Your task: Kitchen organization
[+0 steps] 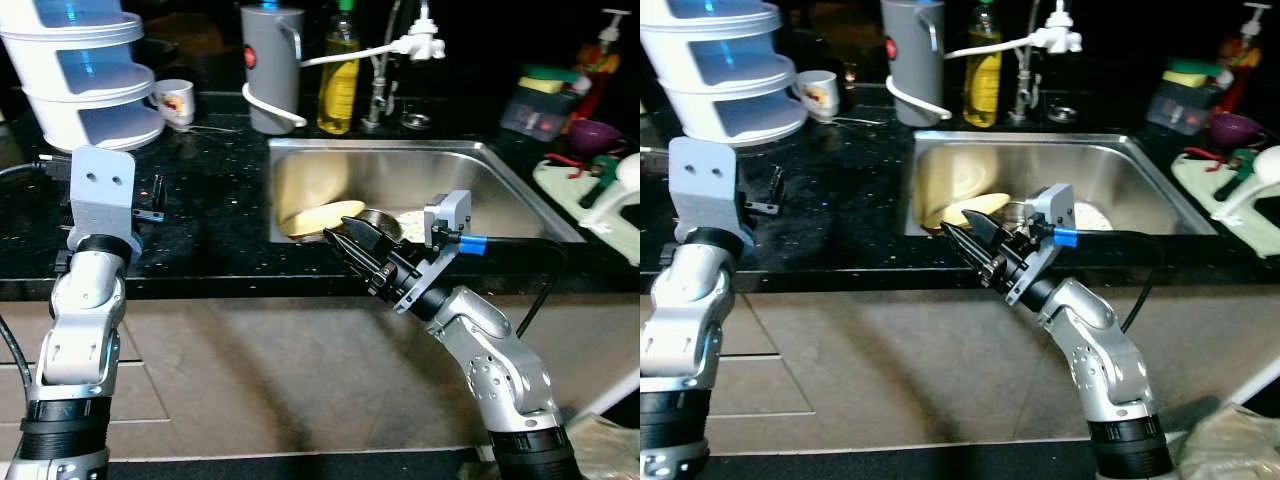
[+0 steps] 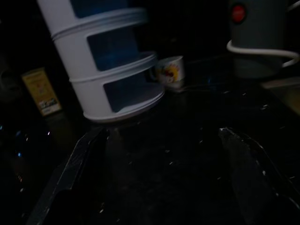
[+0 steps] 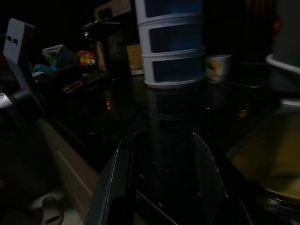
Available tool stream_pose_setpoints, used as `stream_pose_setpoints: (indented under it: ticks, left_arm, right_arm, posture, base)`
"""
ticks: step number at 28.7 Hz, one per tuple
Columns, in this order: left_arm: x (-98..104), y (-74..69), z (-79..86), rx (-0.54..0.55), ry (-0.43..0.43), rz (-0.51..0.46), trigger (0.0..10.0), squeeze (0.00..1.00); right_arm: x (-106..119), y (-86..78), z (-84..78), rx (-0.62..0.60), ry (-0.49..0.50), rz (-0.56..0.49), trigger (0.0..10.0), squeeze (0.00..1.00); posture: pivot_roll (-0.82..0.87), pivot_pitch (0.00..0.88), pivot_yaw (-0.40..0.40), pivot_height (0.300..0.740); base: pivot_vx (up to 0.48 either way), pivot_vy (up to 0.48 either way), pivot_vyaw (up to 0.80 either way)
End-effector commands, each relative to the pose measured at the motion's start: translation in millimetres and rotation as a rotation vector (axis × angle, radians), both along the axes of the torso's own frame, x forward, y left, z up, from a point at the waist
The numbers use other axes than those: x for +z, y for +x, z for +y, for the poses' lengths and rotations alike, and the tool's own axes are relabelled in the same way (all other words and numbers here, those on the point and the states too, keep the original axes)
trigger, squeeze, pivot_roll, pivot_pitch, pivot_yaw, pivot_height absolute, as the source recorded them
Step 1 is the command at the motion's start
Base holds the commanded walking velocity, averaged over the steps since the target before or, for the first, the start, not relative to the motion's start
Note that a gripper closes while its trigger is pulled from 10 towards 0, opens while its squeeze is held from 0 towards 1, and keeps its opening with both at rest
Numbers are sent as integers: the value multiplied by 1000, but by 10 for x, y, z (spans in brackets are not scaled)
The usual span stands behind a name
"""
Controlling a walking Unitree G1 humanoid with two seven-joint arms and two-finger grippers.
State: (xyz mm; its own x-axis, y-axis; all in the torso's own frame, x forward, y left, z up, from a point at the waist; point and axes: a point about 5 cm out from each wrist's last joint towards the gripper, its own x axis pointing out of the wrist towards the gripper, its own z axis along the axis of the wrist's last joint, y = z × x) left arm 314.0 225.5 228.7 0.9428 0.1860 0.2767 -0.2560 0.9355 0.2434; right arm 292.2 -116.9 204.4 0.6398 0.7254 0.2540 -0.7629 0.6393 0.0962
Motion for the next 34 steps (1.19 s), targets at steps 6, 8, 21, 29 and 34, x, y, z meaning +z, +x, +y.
stream_pose_setpoints:
  ticks: [6,8,21,29,34]
  left_arm:
    - [-58,-31,-63,-20,-19,25,10000,0]
    - [-127,-40,-119,-45,-32,45,10000,0]
    - [-221,-70,-302,-108,-58,68,10000,0]
    - [-180,-49,-318,-121,-53,56,10000,0]
    - [-175,-43,-342,-131,-55,55,10000,0]
  right_arm:
    - [-63,8,-1,-13,-18,9,10000,0]
    - [-145,43,-40,-57,-26,36,10000,0]
    - [-233,100,-152,-153,-14,69,10000,0]
    - [-232,130,-167,-179,-2,62,10000,0]
    - [-231,148,-181,-215,12,67,10000,0]
  posture:
    - [-5,0,-68,740]
    - [-4,0,-68,740]
    - [-6,0,-65,740]
    - [-8,0,-61,740]
    - [-8,0,-58,740]
  base:
    - [0,0,715]
    - [0,0,712]
    - [0,0,714]
    - [0,0,679]
    - [0,0,371]
